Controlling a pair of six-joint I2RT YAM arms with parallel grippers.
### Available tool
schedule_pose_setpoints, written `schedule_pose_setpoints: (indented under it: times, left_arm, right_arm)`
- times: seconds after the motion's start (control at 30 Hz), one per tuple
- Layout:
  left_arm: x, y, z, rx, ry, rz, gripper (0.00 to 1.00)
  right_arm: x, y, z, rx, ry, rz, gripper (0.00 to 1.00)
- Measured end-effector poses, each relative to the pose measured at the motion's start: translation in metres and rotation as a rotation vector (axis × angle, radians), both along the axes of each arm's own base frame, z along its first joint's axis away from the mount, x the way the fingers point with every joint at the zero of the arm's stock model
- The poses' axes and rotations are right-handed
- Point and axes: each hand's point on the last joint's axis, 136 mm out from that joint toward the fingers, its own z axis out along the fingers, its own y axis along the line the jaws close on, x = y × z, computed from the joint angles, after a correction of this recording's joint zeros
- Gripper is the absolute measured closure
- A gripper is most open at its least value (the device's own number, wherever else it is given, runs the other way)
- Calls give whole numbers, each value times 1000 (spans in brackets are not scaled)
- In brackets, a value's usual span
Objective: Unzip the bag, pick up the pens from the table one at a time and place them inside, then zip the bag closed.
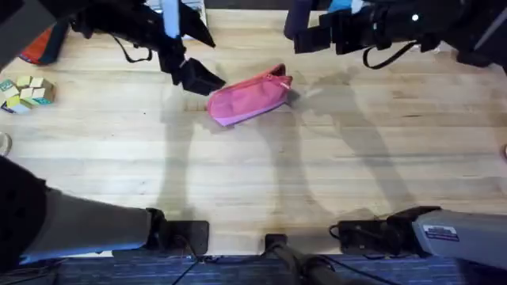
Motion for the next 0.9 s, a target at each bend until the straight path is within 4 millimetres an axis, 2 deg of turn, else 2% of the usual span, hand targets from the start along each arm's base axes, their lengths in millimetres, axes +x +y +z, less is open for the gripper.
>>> schedule_pose_setpoints:
  times: [0.33,0.9]
  left_arm:
    - [-11,-24,-18,148,48,-22,8]
    - [-1,-41,-24,194,156,221,8]
  right_arm:
    - [0,0,0,-1,0,-1,4]
    - [0,0,0,-1,0,0,4]
